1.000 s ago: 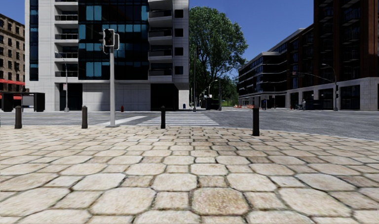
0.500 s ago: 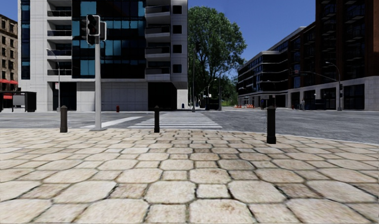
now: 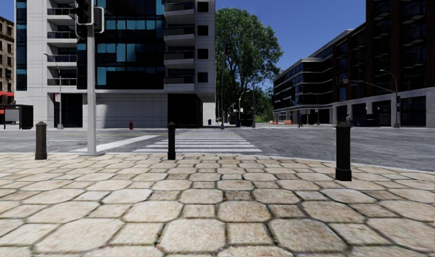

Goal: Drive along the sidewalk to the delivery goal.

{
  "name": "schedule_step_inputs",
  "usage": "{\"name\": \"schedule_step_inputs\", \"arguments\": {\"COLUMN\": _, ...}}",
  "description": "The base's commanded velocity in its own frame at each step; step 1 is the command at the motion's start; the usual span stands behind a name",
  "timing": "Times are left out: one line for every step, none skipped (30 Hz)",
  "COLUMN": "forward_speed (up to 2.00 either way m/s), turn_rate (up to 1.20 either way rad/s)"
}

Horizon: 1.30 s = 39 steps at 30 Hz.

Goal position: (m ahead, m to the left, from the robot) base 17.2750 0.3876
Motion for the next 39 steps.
{"name": "schedule_step_inputs", "arguments": {"forward_speed": 2.00, "turn_rate": 0.00}}
{"name": "schedule_step_inputs", "arguments": {"forward_speed": 2.00, "turn_rate": 0.00}}
{"name": "schedule_step_inputs", "arguments": {"forward_speed": 2.00, "turn_rate": 0.00}}
{"name": "schedule_step_inputs", "arguments": {"forward_speed": 2.00, "turn_rate": 0.00}}
{"name": "schedule_step_inputs", "arguments": {"forward_speed": 2.00, "turn_rate": 0.00}}
{"name": "schedule_step_inputs", "arguments": {"forward_speed": 2.00, "turn_rate": 0.00}}
{"name": "schedule_step_inputs", "arguments": {"forward_speed": 2.00, "turn_rate": 0.00}}
{"name": "schedule_step_inputs", "arguments": {"forward_speed": 2.00, "turn_rate": 0.00}}
{"name": "schedule_step_inputs", "arguments": {"forward_speed": 2.00, "turn_rate": 0.00}}
{"name": "schedule_step_inputs", "arguments": {"forward_speed": 2.00, "turn_rate": 0.00}}
{"name": "schedule_step_inputs", "arguments": {"forward_speed": 2.00, "turn_rate": 0.00}}
{"name": "schedule_step_inputs", "arguments": {"forward_speed": 2.00, "turn_rate": 0.00}}
{"name": "schedule_step_inputs", "arguments": {"forward_speed": 2.00, "turn_rate": 0.00}}
{"name": "schedule_step_inputs", "arguments": {"forward_speed": 2.00, "turn_rate": 0.00}}
{"name": "schedule_step_inputs", "arguments": {"forward_speed": 2.00, "turn_rate": 0.00}}
{"name": "schedule_step_inputs", "arguments": {"forward_speed": 2.00, "turn_rate": 0.00}}
{"name": "schedule_step_inputs", "arguments": {"forward_speed": 2.00, "turn_rate": 0.00}}
{"name": "schedule_step_inputs", "arguments": {"forward_speed": 2.00, "turn_rate": 0.00}}
{"name": "schedule_step_inputs", "arguments": {"forward_speed": 2.00, "turn_rate": 0.00}}
{"name": "schedule_step_inputs", "arguments": {"forward_speed": 2.00, "turn_rate": 0.00}}
{"name": "schedule_step_inputs", "arguments": {"forward_speed": 2.00, "turn_rate": 0.00}}
{"name": "schedule_step_inputs", "arguments": {"forward_speed": 2.00, "turn_rate": 0.00}}
{"name": "schedule_step_inputs", "arguments": {"forward_speed": 2.00, "turn_rate": 0.00}}
{"name": "schedule_step_inputs", "arguments": {"forward_speed": 2.00, "turn_rate": 0.00}}
{"name": "schedule_step_inputs", "arguments": {"forward_speed": 2.00, "turn_rate": 0.00}}
{"name": "schedule_step_inputs", "arguments": {"forward_speed": 2.00, "turn_rate": 0.00}}
{"name": "schedule_step_inputs", "arguments": {"forward_speed": 2.00, "turn_rate": 0.00}}
{"name": "schedule_step_inputs", "arguments": {"forward_speed": 2.00, "turn_rate": 0.00}}
{"name": "schedule_step_inputs", "arguments": {"forward_speed": 2.00, "turn_rate": 0.00}}
{"name": "schedule_step_inputs", "arguments": {"forward_speed": 2.00, "turn_rate": 0.00}}
{"name": "schedule_step_inputs", "arguments": {"forward_speed": 2.00, "turn_rate": 0.00}}
{"name": "schedule_step_inputs", "arguments": {"forward_speed": 2.00, "turn_rate": 0.00}}
{"name": "schedule_step_inputs", "arguments": {"forward_speed": 2.00, "turn_rate": 0.00}}
{"name": "schedule_step_inputs", "arguments": {"forward_speed": 2.00, "turn_rate": 0.00}}
{"name": "schedule_step_inputs", "arguments": {"forward_speed": 2.00, "turn_rate": 0.00}}
{"name": "schedule_step_inputs", "arguments": {"forward_speed": 2.00, "turn_rate": 0.00}}
{"name": "schedule_step_inputs", "arguments": {"forward_speed": 2.00, "turn_rate": 0.00}}
{"name": "schedule_step_inputs", "arguments": {"forward_speed": 2.00, "turn_rate": 0.00}}
{"name": "schedule_step_inputs", "arguments": {"forward_speed": 2.00, "turn_rate": 0.00}}
